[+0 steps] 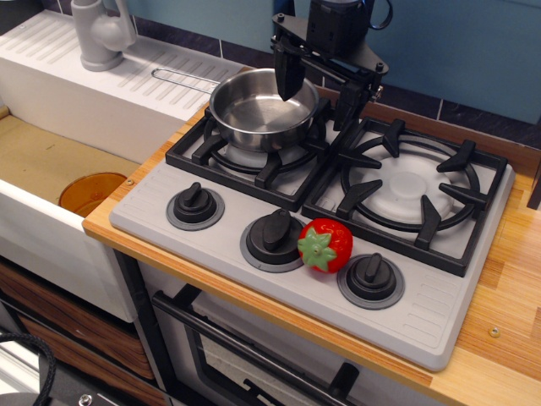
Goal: Put pot or pan on stove and put strawberry in pot or pan
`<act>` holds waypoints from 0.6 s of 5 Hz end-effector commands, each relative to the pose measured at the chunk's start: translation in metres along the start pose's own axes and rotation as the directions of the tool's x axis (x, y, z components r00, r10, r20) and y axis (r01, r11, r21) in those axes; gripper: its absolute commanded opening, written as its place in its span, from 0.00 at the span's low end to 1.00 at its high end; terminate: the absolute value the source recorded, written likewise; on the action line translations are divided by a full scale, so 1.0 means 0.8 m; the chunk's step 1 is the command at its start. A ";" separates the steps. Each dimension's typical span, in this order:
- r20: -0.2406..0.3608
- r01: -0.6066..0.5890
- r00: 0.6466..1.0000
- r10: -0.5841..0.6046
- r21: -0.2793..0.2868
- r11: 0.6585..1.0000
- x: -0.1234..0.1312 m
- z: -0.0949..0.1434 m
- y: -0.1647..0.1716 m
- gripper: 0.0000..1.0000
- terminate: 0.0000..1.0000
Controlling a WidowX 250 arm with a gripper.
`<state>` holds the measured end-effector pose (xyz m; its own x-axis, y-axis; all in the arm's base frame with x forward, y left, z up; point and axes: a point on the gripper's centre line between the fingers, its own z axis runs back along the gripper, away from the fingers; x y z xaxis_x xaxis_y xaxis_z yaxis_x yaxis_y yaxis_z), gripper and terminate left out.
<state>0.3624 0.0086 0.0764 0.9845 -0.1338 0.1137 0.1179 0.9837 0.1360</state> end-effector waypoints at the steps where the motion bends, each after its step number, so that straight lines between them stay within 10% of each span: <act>1: 0.076 0.004 0.997 -0.004 0.000 1.000 0.009 -0.009 0.007 1.00 0.00; 3: 0.086 -0.013 0.996 0.012 0.005 1.000 0.009 -0.022 0.005 1.00 0.00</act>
<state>0.3678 0.0138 0.0488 0.9786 -0.1243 0.1643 0.1029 0.9858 0.1330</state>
